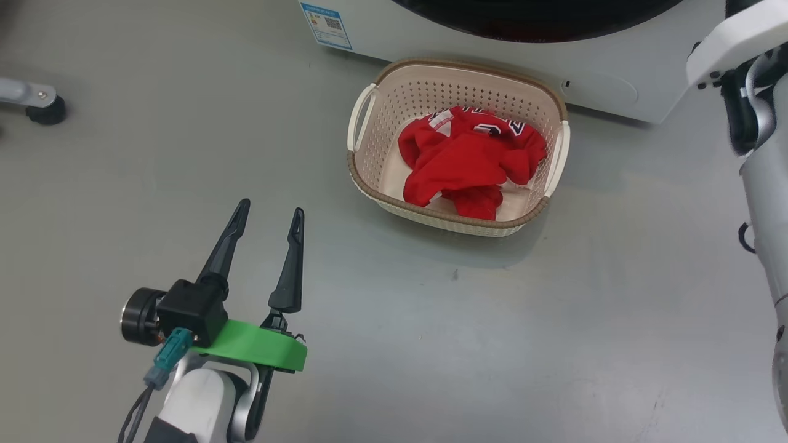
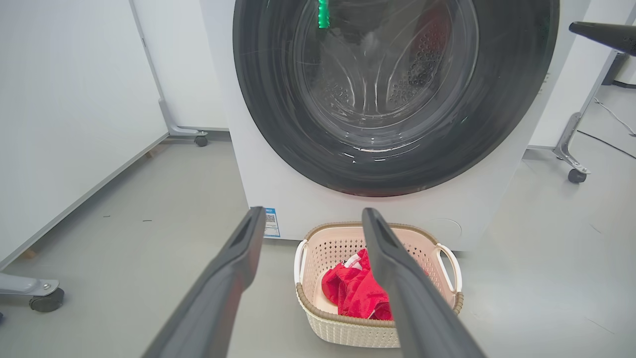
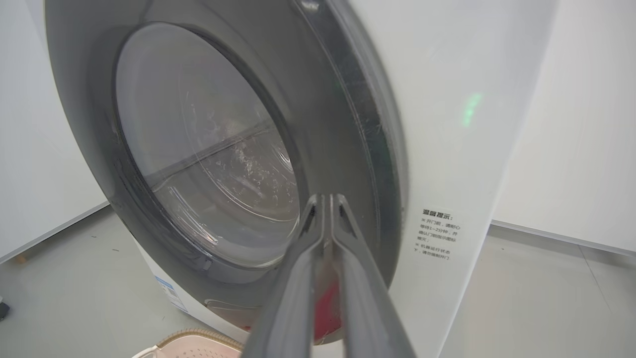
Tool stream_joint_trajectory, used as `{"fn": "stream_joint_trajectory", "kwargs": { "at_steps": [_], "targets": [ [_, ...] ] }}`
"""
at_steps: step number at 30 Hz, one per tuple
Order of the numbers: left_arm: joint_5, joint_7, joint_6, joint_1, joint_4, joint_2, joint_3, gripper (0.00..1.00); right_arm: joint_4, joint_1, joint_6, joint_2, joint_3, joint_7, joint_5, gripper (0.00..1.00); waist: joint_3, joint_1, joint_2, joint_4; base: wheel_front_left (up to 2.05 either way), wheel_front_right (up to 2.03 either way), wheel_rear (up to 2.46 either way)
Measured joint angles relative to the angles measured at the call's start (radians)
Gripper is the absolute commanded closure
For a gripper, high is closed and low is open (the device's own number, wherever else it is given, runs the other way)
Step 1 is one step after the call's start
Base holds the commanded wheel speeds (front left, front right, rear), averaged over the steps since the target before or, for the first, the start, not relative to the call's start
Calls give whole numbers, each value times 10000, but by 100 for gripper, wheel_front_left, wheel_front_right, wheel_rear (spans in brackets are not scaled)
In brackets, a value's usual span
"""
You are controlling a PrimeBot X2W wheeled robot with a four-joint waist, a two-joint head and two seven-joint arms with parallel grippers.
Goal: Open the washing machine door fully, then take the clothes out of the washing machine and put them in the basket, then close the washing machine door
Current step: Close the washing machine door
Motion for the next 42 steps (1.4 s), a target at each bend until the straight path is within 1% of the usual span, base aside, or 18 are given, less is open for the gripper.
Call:
{"fn": "stream_joint_trajectory", "kwargs": {
  "at_steps": [1,2,3,6,10,19,26,32,35,36,42],
  "targets": [
    [25,0,6,0,6,6,27,0,0,151,0,59,-29,0,38,54,-57,0,0,-59,0,0,0],
    [25,0,8,1,6,10,61,0,-4,302,0,132,-77,0,92,18,-115,0,0,-116,0,0,0],
    [25,0,10,2,4,25,105,0,-10,439,0,217,-121,0,134,0,-171,0,0,-177,0,0,0],
    [25,0,84,19,8,75,244,0,-159,911,2,485,-167,0,198,0,-350,0,0,-375,0,0,0],
    [25,0,82,45,42,134,318,0,-846,1483,33,807,-178,0,198,0,-606,0,0,-652,0,0,0],
    [25,0,86,569,232,330,412,0,-1988,3292,38,1292,-71,0,59,0,-1310,0,0,-1315,0,0,0],
    [-73,0,96,937,355,387,606,0,-2746,4600,25,1455,-186,0,65,0,-1882,0,0,-1885,0,0,0],
    [-140,0,201,1429,418,401,696,0,-3346,6209,-150,1618,-320,2,90,0,-2514,0,0,-2301,0,0,0],
    [-171,17,272,1656,418,426,761,0,-3616,6733,-169,1709,-316,2,90,0,-2729,0,0,-2490,0,0,0],
    [-190,48,274,1734,431,428,767,0,-3687,6880,-230,1720,-313,2,90,0,-2797,0,0,-2548,0,0,0],
    [-259,150,305,2133,508,464,825,0,-4245,7744,-257,1793,-245,2,73,0,-3170,0,0,-2870,0,0,0]
  ]
}}
